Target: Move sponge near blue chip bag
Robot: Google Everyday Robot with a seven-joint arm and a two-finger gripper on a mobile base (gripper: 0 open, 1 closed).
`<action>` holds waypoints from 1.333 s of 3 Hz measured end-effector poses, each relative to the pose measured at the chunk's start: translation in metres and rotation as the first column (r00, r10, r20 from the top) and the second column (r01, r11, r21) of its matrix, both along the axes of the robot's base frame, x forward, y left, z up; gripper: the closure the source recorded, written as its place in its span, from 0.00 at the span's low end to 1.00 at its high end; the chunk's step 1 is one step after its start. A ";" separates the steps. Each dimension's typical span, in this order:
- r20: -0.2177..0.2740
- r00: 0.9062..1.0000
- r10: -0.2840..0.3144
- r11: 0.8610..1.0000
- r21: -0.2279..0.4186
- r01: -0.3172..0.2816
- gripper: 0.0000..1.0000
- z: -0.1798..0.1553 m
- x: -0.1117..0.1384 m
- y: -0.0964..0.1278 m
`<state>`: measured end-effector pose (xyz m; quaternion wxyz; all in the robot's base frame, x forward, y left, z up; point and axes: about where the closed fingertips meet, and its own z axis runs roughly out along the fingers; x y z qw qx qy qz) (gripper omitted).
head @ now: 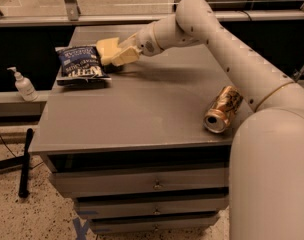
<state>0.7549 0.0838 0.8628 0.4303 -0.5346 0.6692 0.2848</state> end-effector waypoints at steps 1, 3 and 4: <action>-0.009 0.997 0.077 0.997 -0.022 -0.077 0.84 -0.003 -0.016 0.013; -0.014 0.989 0.147 0.987 -0.062 -0.148 0.38 -0.007 -0.030 0.015; -0.017 0.987 0.157 0.985 -0.075 -0.158 0.14 -0.009 -0.031 0.013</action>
Offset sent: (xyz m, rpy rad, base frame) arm -0.0347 0.0101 -0.0027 -0.0755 0.0022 0.1700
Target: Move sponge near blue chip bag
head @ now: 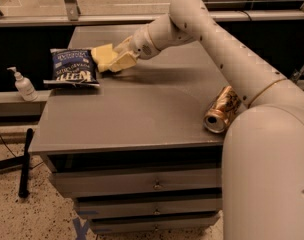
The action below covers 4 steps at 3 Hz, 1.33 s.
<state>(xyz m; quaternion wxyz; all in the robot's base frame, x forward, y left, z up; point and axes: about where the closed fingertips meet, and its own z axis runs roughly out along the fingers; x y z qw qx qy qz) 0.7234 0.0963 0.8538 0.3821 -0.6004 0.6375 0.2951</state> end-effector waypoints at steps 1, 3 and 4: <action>0.000 1.000 0.004 1.000 -0.007 -0.004 0.00 -0.001 -0.001 -0.002; 0.022 0.994 -0.110 0.994 0.012 0.110 0.00 0.015 0.010 -0.056; 0.075 0.965 -0.251 0.967 0.055 0.248 0.00 0.041 0.024 -0.122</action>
Offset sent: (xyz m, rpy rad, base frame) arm 0.0007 -0.0450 0.0084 -0.0027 -0.0015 -0.0768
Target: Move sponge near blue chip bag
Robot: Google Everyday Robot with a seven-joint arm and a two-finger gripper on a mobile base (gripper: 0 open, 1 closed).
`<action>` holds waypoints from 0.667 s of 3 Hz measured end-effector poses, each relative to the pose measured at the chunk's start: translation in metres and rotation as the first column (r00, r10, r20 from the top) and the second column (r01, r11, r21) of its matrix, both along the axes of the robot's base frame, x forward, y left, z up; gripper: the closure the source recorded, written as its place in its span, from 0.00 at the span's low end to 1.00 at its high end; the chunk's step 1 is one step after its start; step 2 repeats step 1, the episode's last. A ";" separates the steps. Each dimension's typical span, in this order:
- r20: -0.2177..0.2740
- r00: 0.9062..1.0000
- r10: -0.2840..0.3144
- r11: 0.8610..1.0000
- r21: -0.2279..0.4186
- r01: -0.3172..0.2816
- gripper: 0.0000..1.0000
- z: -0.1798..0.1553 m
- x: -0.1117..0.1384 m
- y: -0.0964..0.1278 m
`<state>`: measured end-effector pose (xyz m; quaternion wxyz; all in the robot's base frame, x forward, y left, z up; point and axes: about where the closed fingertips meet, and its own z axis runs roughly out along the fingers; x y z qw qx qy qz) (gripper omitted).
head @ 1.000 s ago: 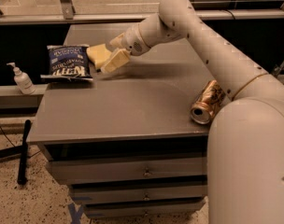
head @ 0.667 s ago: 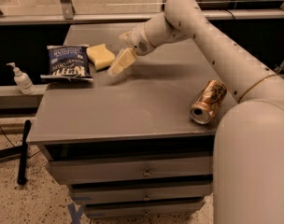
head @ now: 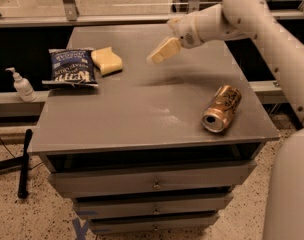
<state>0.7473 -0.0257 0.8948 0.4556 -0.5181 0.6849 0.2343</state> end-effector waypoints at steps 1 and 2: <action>0.007 1.000 -0.026 1.000 0.005 0.026 0.00 0.001 0.002 -0.013; 0.007 1.000 -0.026 1.000 0.005 0.026 0.00 0.001 0.002 -0.013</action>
Offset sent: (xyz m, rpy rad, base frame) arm 0.0000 0.0000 0.0000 0.0000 0.0000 0.0000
